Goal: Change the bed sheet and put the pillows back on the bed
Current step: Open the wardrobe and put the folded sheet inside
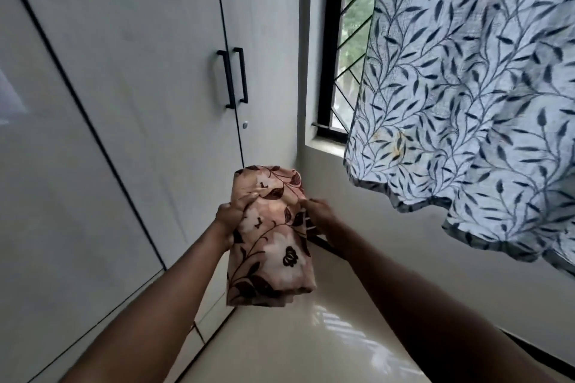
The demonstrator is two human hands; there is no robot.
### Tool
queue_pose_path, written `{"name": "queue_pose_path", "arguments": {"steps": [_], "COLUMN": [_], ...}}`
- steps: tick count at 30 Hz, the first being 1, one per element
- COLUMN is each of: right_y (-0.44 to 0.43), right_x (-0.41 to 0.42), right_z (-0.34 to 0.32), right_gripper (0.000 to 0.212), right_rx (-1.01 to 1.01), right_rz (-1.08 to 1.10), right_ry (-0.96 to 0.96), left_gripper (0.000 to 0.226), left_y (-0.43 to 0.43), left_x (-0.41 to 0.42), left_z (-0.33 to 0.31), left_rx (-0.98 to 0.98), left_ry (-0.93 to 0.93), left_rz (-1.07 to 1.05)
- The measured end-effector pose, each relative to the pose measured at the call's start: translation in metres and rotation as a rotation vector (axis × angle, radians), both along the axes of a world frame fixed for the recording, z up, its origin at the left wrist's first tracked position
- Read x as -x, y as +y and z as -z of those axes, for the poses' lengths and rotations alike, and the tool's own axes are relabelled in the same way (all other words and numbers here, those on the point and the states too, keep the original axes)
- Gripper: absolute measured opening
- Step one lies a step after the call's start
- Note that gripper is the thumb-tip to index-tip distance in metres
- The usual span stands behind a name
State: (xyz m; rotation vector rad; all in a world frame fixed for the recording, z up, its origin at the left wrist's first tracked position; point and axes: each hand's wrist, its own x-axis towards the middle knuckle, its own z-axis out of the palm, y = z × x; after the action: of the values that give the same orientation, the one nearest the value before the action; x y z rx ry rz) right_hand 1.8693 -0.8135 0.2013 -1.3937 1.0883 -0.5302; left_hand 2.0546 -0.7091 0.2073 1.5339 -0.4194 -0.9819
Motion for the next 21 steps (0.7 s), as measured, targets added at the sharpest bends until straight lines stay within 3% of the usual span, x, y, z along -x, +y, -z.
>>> {"name": "queue_pose_path", "arguments": {"steps": [6, 9, 13, 14, 17, 21], "right_y": [-0.117, -0.183, -0.257, -0.267, -0.292, -0.32], "right_x": [-0.056, -0.092, -0.159, -0.175, -0.222, -0.282], "right_z": [0.002, -0.01, -0.035, -0.044, -0.069, -0.11], "right_gripper": [0.028, 0.036, 0.031, 0.028, 0.048, 0.049], "right_rx": [0.013, 0.176, 0.403, 0.432, 0.556, 0.629], "right_rz": [-0.022, -0.021, -0.061, -0.076, -0.166, -0.236], "right_ry": [0.082, 0.183, 0.246, 0.238, 0.168, -0.04], "left_gripper": [0.072, 0.067, 0.071, 0.075, 0.089, 0.077], "left_y": [-0.102, -0.138, -0.174, -0.181, -0.196, -0.197], "left_x": [-0.059, -0.088, -0.133, -0.146, -0.185, -0.169], "left_z": [-0.001, -0.018, -0.009, 0.003, 0.022, -0.022], "left_rx": [-0.045, -0.058, -0.114, -0.139, -0.188, -0.187], "left_ry": [-0.009, -0.049, -0.088, -0.098, -0.117, -0.134], "left_rz": [0.076, 0.126, 0.048, 0.025, -0.058, -0.13]}}
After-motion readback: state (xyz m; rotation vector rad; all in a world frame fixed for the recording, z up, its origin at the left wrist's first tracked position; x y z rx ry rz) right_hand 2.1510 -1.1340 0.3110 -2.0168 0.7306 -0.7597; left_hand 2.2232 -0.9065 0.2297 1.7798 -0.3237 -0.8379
